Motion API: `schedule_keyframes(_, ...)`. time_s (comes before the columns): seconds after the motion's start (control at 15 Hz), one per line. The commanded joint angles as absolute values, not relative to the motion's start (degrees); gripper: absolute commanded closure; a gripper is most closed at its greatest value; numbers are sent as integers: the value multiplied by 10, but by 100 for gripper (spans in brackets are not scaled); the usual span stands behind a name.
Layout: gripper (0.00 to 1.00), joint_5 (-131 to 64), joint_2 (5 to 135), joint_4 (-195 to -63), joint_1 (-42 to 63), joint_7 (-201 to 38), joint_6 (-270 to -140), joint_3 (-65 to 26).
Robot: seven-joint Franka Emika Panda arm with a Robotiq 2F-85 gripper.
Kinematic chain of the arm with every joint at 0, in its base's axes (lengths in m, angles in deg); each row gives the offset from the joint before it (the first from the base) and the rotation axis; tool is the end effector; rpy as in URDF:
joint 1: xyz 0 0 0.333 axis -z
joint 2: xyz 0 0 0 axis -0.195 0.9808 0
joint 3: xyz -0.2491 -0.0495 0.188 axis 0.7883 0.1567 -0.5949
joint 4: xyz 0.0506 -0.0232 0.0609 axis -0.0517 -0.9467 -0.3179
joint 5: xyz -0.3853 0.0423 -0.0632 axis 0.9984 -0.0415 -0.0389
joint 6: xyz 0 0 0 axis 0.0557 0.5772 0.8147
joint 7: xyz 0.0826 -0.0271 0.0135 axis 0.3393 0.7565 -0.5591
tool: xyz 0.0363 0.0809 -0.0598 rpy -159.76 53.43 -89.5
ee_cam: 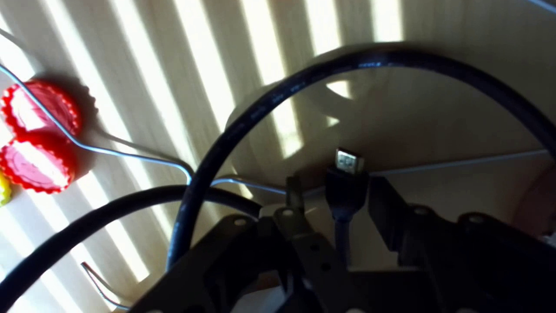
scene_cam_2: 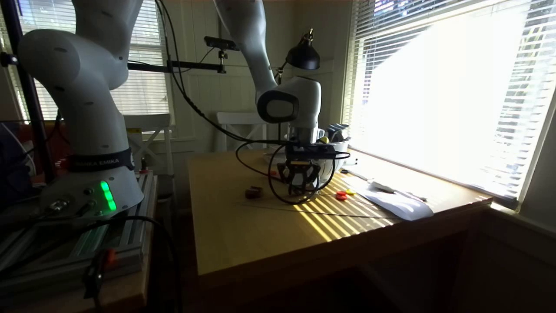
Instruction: Untangle the cable
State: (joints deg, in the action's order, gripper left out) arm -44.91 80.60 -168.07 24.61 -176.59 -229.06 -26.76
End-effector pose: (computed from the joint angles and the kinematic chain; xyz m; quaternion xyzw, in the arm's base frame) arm 0.5123 -0.0941 0.1416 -0.8094 -0.5858 -0.0297 0.0300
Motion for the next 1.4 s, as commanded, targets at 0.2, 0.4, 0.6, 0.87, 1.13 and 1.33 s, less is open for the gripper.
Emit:
schedule_keyframes(0.2,100,-422,808,-1675,250,-1736,-2310,-266)
schedule_keyframes(0.4,96,-395,771,-1689,231,-1680,-2252,-232)
schedule_keyframes(0.6,96,-317,696,-1712,213,-1634,-2196,-186)
schedule_keyframes(0.87,96,-232,599,-1724,213,-1613,-2163,-159)
schedule_keyframes(1.13,96,-269,510,-1739,217,-1662,-2159,-166)
schedule_keyframes(1.33,96,-377,492,-1749,199,-1757,-2207,-162)
